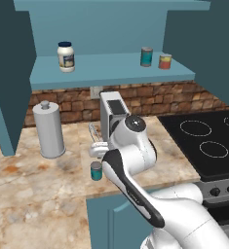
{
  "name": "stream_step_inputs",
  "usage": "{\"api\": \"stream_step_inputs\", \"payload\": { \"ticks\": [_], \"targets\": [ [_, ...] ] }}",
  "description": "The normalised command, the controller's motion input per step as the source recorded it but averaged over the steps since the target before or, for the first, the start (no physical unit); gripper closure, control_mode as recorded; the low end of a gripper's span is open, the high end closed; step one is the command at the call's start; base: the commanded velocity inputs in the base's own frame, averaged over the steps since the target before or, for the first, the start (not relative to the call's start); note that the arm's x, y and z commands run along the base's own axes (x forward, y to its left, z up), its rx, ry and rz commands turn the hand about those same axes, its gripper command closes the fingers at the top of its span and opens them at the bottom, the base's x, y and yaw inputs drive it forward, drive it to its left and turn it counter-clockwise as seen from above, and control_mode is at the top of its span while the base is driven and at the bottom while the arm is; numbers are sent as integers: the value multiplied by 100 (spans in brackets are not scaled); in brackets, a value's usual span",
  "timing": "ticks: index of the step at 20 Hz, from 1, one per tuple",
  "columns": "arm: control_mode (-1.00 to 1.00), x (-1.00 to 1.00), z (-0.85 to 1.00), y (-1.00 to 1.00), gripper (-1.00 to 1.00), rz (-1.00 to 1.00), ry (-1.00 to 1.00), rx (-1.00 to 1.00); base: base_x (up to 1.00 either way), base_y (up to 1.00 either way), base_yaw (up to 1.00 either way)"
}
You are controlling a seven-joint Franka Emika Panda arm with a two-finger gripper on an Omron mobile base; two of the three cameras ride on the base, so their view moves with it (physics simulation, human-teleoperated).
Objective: Pick the cans from the counter and place them in their designated side in the cabinet.
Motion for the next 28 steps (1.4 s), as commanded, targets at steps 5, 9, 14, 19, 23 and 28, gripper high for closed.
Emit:
{"api": "stream_step_inputs", "payload": {
  "ticks": [5, 9, 14, 19, 23, 28],
  "targets": [
    [-100, 14, -11, 8, -100, 0, 0, 0, 0, 0, 0],
    [-100, 7, -15, 7, -100, 0, 1, -2, 0, 0, 0],
    [-100, 4, -21, 5, -100, 0, 4, -3, 0, 0, 0],
    [-100, 7, -24, 5, -100, 0, 4, -2, 0, 0, 0],
    [-100, 11, -21, 2, -100, 0, 1, -1, 0, 0, 0],
    [-100, 13, -16, 2, -100, 0, 0, 0, 0, 0, 0]
  ]
}}
